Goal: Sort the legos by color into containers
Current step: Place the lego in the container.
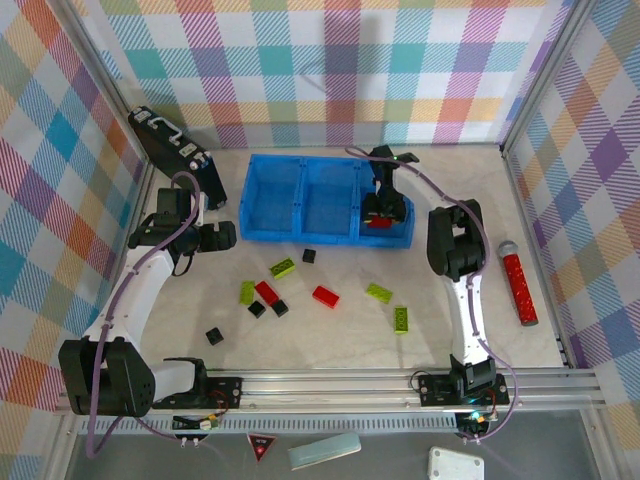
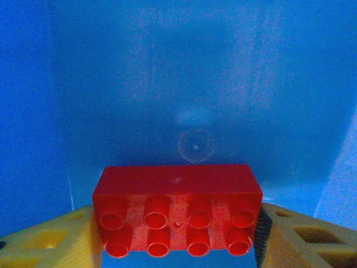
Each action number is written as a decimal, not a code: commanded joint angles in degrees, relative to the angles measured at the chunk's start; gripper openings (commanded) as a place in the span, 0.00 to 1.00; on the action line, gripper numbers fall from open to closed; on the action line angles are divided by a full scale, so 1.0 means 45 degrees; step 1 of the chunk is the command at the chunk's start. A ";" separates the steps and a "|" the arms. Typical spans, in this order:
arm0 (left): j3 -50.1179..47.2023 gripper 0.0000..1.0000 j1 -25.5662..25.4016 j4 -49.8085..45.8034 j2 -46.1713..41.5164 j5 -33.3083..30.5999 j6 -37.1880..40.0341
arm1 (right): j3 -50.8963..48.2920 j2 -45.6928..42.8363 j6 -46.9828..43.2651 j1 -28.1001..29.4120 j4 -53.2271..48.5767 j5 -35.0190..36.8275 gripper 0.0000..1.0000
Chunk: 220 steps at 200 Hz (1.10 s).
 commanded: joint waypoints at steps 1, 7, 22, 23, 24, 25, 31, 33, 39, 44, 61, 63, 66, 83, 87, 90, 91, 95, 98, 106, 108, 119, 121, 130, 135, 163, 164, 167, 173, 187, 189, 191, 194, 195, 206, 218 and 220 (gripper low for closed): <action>0.0141 1.00 -0.0058 -0.0431 0.0032 -0.0165 0.0212 | 0.0607 0.0308 -0.0248 -0.0095 -0.0601 0.0393 0.67; 0.0135 1.00 -0.0058 -0.0431 0.0041 -0.0171 0.0223 | 0.0695 0.0332 -0.0251 -0.0106 -0.0611 0.0395 0.68; 0.0155 1.00 -0.0073 -0.0450 0.0080 -0.0185 0.0213 | 0.0791 0.0367 -0.0213 -0.0115 -0.0618 0.0437 0.69; 0.0154 1.00 -0.0066 -0.0450 0.0075 -0.0185 0.0213 | 0.0798 0.0368 -0.0210 -0.0128 -0.0620 0.0445 0.69; 0.0154 1.00 -0.0062 -0.0450 0.0073 -0.0185 0.0213 | 0.0829 0.0369 -0.0213 -0.0128 -0.0632 0.0451 0.69; 0.0154 1.00 -0.0060 -0.0450 0.0082 -0.0185 0.0213 | 0.0829 0.0369 -0.0213 -0.0128 -0.0632 0.0451 0.69; 0.0154 1.00 -0.0058 -0.0454 0.0092 -0.0180 0.0213 | 0.0907 0.0388 -0.0191 -0.0137 -0.0661 0.0435 0.70; 0.0169 1.00 -0.0058 -0.0461 0.0091 -0.0179 0.0223 | 0.0934 0.0403 -0.0199 -0.0135 -0.0676 0.0444 0.70; 0.0154 1.00 -0.0073 -0.0450 0.0090 -0.0185 0.0226 | 0.0995 0.0413 -0.0198 -0.0133 -0.0710 0.0434 0.71; 0.0180 1.00 -0.0069 -0.0467 0.0090 -0.0169 0.0231 | 0.1051 0.0426 -0.0198 -0.0138 -0.0757 0.0436 0.72; 0.0188 1.00 -0.0058 -0.0489 0.0093 -0.0166 0.0235 | 0.1164 0.0409 -0.0191 -0.0121 -0.0812 0.0468 0.75; 0.0197 1.00 -0.0058 -0.0489 0.0091 -0.0166 0.0233 | 0.1185 0.0418 -0.0189 -0.0128 -0.0832 0.0484 0.75; 0.0189 1.00 -0.0058 -0.0489 0.0090 -0.0166 0.0233 | 0.1212 0.0409 -0.0198 -0.0125 -0.0844 0.0501 0.76; 0.0184 1.00 -0.0058 -0.0489 0.0061 -0.0166 0.0236 | 0.1345 0.0428 -0.0214 -0.0128 -0.0927 0.0626 0.80; 0.0188 1.00 -0.0058 -0.0489 0.0052 -0.0166 0.0233 | 0.1376 0.0428 -0.0225 -0.0134 -0.0919 0.0646 0.81; 0.0188 1.00 -0.0058 -0.0480 0.0051 -0.0151 0.0233 | 0.1373 0.0428 -0.0217 -0.0124 -0.0946 0.0648 0.81; 0.0181 1.00 -0.0058 -0.0484 0.0051 -0.0149 0.0242 | 0.1383 0.0428 -0.0222 -0.0133 -0.0950 0.0658 0.81; 0.0200 1.00 -0.0058 -0.0489 0.0044 -0.0146 0.0233 | 0.1421 0.0428 -0.0238 -0.0128 -0.0964 0.0677 0.82; 0.0179 1.00 -0.0058 -0.0489 0.0036 -0.0165 0.0233 | 0.1445 0.0432 -0.0243 -0.0132 -0.0963 0.0686 0.82; 0.0191 1.00 -0.0058 -0.0489 0.0033 -0.0166 0.0233 | 0.1524 0.0447 -0.0245 -0.0133 -0.1005 0.0717 0.83; 0.0193 1.00 -0.0058 -0.0489 0.0022 -0.0166 0.0233 | 0.1557 0.0462 -0.0246 -0.0124 -0.1002 0.0734 0.83; 0.0193 1.00 -0.0058 -0.0489 -0.0005 -0.0166 0.0249 | 0.1663 0.0503 -0.0247 -0.0133 -0.1033 0.0764 0.83; 0.0193 1.00 -0.0058 -0.0489 -0.0007 -0.0166 0.0246 | 0.1689 0.0520 -0.0257 -0.0124 -0.1048 0.0780 0.83; 0.0191 1.00 -0.0060 -0.0489 -0.0025 -0.0184 0.0240 | 0.1836 0.0571 -0.0277 -0.0129 -0.1093 0.0806 0.84; 0.0191 1.00 -0.0059 -0.0489 -0.0026 -0.0176 0.0249 | 0.1917 0.0616 -0.0289 -0.0136 -0.1137 0.0781 0.83; 0.0192 1.00 -0.0059 -0.0535 -0.0035 -0.0166 0.0252 | 0.2176 0.0645 -0.0219 -0.0150 -0.1293 0.0374 0.74; 0.0183 1.00 -0.0058 -0.0532 -0.0041 -0.0166 0.0252 | 0.2175 0.0634 -0.0213 -0.0155 -0.1300 0.0365 0.74; 0.0185 1.00 -0.0058 -0.0529 -0.0046 -0.0166 0.0257 | 0.2169 0.0614 -0.0179 -0.0143 -0.1293 0.0330 0.73; 0.0181 1.00 -0.0068 -0.0543 -0.0046 -0.0166 0.0252 | 0.2169 0.0575 -0.0153 -0.0150 -0.1290 0.0271 0.72; 0.0176 1.00 -0.0058 -0.0509 -0.0046 -0.0166 0.0252 | 0.2158 0.0453 -0.0112 -0.0142 -0.1297 0.0248 0.69; 0.0174 1.00 -0.0058 -0.0509 -0.0046 -0.0166 0.0257 | 0.2160 0.0434 -0.0116 -0.0146 -0.1289 0.0240 0.68; 0.0188 1.00 -0.0058 -0.0509 -0.0047 -0.0151 0.0253 | 0.2160 0.0415 -0.0107 -0.0142 -0.1292 0.0239 0.67; 0.0190 1.00 -0.0058 -0.0509 -0.0042 -0.0157 0.0262 | 0.2164 0.0382 -0.0102 -0.0141 -0.1292 0.0228 0.67; 0.0182 1.00 -0.0058 -0.0509 -0.0034 -0.0151 0.0257 | 0.2159 0.0375 -0.0106 -0.0141 -0.1290 0.0223 0.67; 0.0176 1.00 -0.0058 -0.0509 -0.0035 -0.0107 0.0253 | 0.2159 0.0274 -0.0087 -0.0151 -0.1301 0.0204 0.66; 0.0193 1.00 -0.0060 -0.0509 -0.0032 -0.0088 0.0253 | 0.2188 0.0136 -0.0053 -0.0141 -0.1339 0.0166 0.66; 0.0193 1.00 -0.0059 -0.0504 -0.0028 -0.0088 0.0257 | 0.2177 0.0120 -0.0052 -0.0141 -0.1344 0.0162 0.66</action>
